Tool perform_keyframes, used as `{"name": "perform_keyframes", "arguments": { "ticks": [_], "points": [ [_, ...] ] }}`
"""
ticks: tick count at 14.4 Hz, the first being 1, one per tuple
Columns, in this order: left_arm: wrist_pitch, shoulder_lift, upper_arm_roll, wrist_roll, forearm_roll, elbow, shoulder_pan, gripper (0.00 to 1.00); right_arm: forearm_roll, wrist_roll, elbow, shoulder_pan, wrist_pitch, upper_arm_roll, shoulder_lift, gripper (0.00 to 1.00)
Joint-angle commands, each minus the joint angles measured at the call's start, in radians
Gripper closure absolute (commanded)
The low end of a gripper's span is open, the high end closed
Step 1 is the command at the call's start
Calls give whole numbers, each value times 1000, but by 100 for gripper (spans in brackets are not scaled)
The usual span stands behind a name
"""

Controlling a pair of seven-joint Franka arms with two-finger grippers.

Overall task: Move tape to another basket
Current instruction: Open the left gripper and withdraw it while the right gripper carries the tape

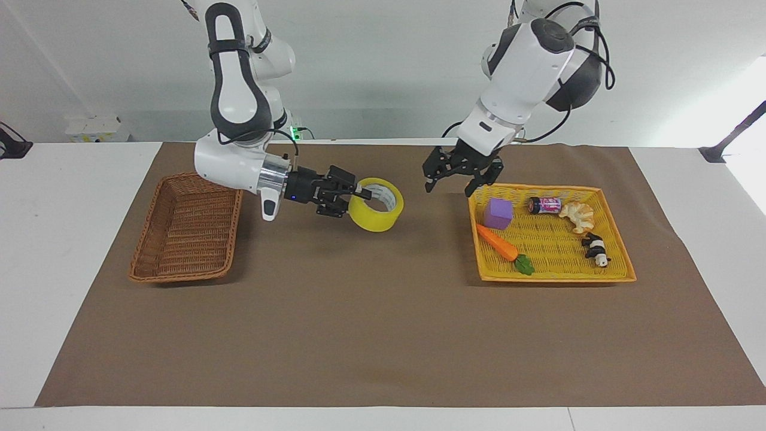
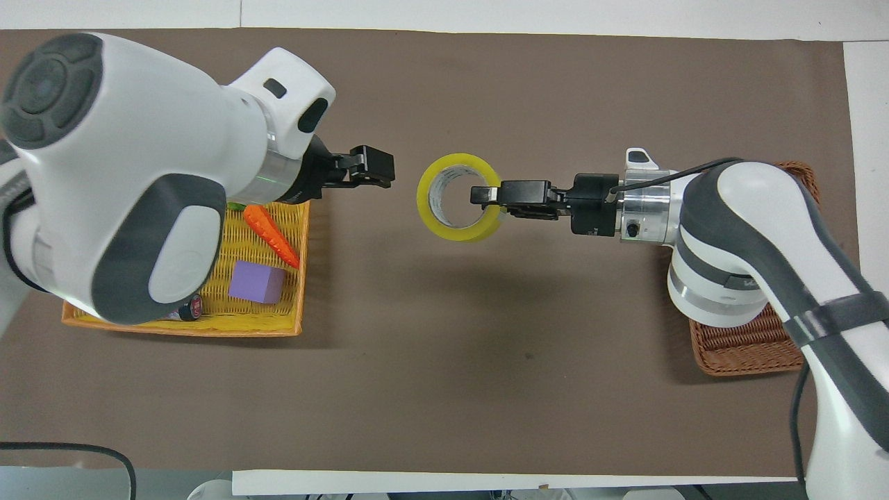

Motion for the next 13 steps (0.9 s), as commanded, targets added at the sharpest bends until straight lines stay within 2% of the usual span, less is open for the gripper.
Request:
{"name": "perform_keyframes", "arguments": {
  "ticks": [1,3,8,11,13],
  "points": [
    [-119,-37,-6,6,115,6,87,1,-80,-1,3,-97,-79,4,-19,100],
    [-138,-42,-6,36,164,4,157,1,-180,-2,6,-196,-166,4,-19,100],
    [-141,-42,-6,340,165,-4,368,1,-400,-7,55,-462,-376,4,-11,100],
    [-133,-49,-7,374,165,-27,406,0,-497,-30,90,-582,-474,4,15,100],
    [-133,-51,-11,369,165,-30,391,0,-560,-102,156,-660,-556,4,85,100]
  ]
}}
